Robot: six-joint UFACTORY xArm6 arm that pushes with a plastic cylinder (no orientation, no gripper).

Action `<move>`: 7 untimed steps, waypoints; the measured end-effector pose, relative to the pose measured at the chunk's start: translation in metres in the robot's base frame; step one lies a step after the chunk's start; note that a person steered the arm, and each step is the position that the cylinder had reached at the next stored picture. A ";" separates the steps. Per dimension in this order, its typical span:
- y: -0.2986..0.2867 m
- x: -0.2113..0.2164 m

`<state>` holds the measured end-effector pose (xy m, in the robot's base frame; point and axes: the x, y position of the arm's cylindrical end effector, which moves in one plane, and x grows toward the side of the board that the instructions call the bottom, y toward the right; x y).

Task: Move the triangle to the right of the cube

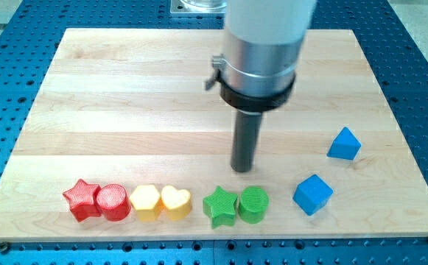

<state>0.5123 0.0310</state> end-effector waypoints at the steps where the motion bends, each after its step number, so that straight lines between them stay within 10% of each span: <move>1: -0.019 -0.031; 7: 0.125 -0.013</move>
<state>0.4988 0.1559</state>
